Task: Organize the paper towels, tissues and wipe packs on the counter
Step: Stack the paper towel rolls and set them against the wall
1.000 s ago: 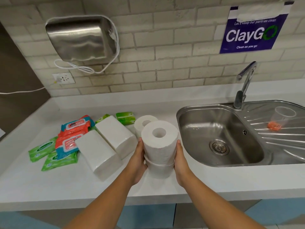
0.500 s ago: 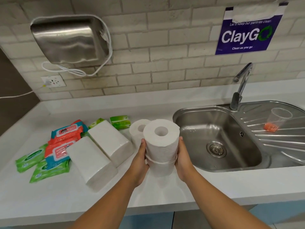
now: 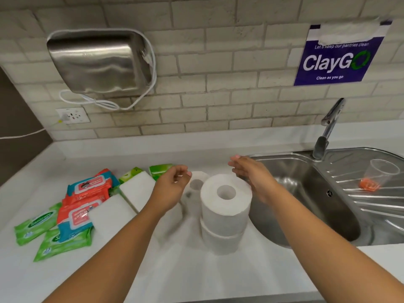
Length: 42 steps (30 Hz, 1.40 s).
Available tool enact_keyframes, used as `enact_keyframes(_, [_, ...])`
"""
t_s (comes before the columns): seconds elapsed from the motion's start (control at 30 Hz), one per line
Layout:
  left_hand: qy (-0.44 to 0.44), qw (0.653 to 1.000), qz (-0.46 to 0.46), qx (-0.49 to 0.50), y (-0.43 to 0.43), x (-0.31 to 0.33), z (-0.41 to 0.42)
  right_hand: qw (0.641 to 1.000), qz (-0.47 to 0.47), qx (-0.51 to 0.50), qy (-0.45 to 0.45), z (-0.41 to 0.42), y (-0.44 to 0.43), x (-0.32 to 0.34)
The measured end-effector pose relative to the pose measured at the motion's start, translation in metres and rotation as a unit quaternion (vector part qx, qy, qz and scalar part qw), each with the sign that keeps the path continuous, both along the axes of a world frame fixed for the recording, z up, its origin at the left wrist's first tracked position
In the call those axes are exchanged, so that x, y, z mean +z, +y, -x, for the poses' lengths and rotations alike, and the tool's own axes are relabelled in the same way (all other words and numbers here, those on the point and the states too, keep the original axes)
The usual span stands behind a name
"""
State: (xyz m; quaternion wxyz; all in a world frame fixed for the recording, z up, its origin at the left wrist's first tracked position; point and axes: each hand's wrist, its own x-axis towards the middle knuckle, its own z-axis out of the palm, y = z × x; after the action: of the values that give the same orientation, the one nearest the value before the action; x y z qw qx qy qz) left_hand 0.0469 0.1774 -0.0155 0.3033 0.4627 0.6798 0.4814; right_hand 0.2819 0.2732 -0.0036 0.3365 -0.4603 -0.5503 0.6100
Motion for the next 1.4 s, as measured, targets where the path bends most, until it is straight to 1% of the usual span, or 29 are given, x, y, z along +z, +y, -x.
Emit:
enact_keyframes(0.1, [0.053,0.998,0.031,-0.028,0.025,0.007,0.014,0.995,-0.003,0.054,-0.081,0.016,0.02,0.02])
enact_keyframes(0.23, [0.122,0.987,0.082,-0.06,0.058,-0.002,0.031,0.976,-0.014,0.121,-0.182,0.043,0.047,0.029])
enact_keyframes(0.33, [0.183,0.969,0.132,-0.096,0.076,-0.013,0.04,0.949,-0.005,0.186,-0.255,0.055,0.066,0.022])
enact_keyframes(0.43, [0.237,0.943,0.19,-0.134,0.087,-0.024,0.046,0.921,0.009,0.223,-0.318,0.061,0.077,0.009])
enact_keyframes(0.53, [0.27,0.92,0.232,-0.163,0.096,-0.034,0.046,0.874,-0.003,0.266,-0.407,0.065,0.088,-0.006])
enact_keyframes(0.57, [0.279,0.915,0.239,-0.169,0.099,-0.037,0.045,0.864,-0.007,0.273,-0.423,0.066,0.092,-0.009])
enact_keyframes(0.63, [0.305,0.905,0.238,-0.178,0.103,-0.04,0.043,0.858,-0.007,0.281,-0.43,0.07,0.097,-0.013])
enact_keyframes(0.77, [0.347,0.897,0.216,-0.169,0.109,-0.043,0.041,0.861,-0.001,0.303,-0.408,0.085,0.094,-0.014])
enact_keyframes(0.9, [0.353,0.9,0.203,-0.152,0.113,-0.043,0.042,0.875,-0.037,0.3,-0.378,0.096,0.091,-0.018])
enact_keyframes(1.0, [0.377,0.902,0.162,-0.136,0.118,-0.03,0.042,0.895,-0.045,0.283,-0.341,0.093,0.092,-0.014])
enact_keyframes(1.1, [0.411,0.897,0.117,-0.115,0.123,0.001,0.041,0.922,-0.057,0.237,-0.3,0.087,0.092,-0.002])
enact_keyframes(1.17, [0.428,0.894,0.088,-0.1,0.124,0.027,0.036,0.951,-0.069,0.181,-0.243,0.087,0.09,0.011])
enact_keyframes(1.23, [0.447,0.889,0.059,-0.085,0.122,0.055,0.029,0.964,-0.108,0.12,-0.21,0.089,0.084,0.033])
enact_keyframes(1.27, [0.454,0.887,0.046,-0.076,0.121,0.07,0.024,0.96,-0.148,0.089,-0.219,0.089,0.081,0.046])
enact_keyframes(1.33, [0.455,0.888,0.021,-0.062,0.115,0.098,0.014,0.938,-0.234,0.037,-0.252,0.085,0.073,0.072])
enact_keyframes(1.4, [0.435,0.898,-0.007,-0.059,0.105,0.122,0.003,0.925,-0.278,0.01,-0.26,0.076,0.063,0.098])
